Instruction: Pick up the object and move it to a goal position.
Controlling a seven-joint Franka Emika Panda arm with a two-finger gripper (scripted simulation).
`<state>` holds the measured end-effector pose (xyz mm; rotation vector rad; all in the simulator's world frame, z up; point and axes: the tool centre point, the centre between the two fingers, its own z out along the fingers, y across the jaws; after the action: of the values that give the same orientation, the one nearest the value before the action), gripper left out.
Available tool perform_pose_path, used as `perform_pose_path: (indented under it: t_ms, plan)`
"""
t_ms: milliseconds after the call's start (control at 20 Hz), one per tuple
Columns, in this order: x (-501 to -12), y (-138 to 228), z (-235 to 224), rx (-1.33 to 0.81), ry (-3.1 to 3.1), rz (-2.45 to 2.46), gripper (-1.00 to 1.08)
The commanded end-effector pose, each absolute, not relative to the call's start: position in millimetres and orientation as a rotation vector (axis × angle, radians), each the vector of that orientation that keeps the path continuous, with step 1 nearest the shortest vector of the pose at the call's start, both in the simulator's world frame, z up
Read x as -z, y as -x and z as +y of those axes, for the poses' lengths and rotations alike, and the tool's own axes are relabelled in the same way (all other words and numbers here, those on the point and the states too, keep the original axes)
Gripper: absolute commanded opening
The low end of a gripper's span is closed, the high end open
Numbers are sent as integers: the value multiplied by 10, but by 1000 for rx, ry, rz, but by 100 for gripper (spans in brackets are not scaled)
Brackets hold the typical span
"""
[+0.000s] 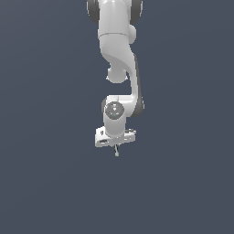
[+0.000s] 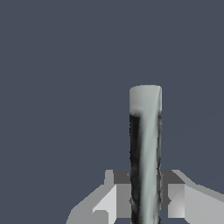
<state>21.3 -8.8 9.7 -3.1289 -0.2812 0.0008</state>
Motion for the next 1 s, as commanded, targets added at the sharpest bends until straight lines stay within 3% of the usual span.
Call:
perform_pose_path:
  t_ms: [0, 500, 950]
  plan:
    - [-98, -214, -89, 0, 3129, -281, -100]
    - [-196, -70, -228, 0, 3129, -281, -100]
    - [-484, 350, -642, 0, 3129, -281, -100]
